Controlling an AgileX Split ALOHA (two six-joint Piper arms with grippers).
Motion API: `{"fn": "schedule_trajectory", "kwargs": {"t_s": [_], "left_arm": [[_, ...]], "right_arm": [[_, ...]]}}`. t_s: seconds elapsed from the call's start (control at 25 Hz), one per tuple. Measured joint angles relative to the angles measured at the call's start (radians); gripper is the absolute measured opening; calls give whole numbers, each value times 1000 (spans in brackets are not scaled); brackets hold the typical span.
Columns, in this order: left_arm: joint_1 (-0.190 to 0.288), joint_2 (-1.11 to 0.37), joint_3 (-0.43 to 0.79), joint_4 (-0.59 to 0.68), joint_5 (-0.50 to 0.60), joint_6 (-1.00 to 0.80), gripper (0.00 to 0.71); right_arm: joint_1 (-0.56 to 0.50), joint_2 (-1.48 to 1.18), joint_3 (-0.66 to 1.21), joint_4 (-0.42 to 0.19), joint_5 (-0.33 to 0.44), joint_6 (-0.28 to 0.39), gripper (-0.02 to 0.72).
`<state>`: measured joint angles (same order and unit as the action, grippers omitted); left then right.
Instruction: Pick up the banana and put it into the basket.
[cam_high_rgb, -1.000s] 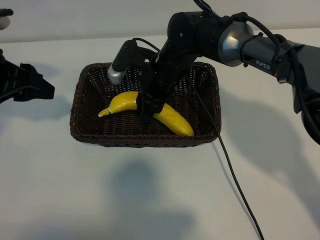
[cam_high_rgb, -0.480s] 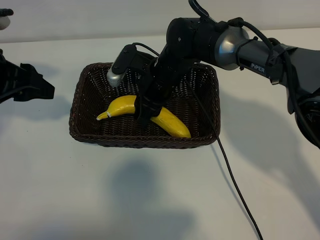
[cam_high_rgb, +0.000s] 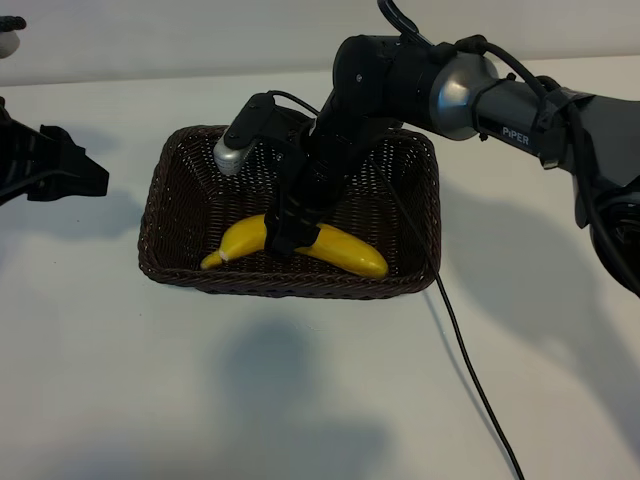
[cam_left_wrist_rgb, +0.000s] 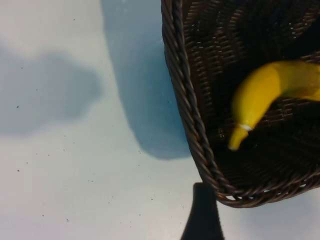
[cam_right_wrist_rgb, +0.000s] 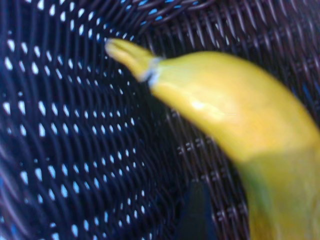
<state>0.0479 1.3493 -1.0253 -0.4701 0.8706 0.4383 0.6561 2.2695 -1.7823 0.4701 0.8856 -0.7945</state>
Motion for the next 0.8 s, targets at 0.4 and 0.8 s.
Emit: {"fn": "schedule_trajectory", "kwargs": {"t_s": [0.4, 0.8], "left_arm": [[0, 0, 0, 0, -8, 0, 587], [0, 0, 0, 0, -9, 0, 587]], "right_arm": [[0, -33, -78, -72, 67, 99, 613], [0, -35, -176, -194, 193, 216, 609]]}}
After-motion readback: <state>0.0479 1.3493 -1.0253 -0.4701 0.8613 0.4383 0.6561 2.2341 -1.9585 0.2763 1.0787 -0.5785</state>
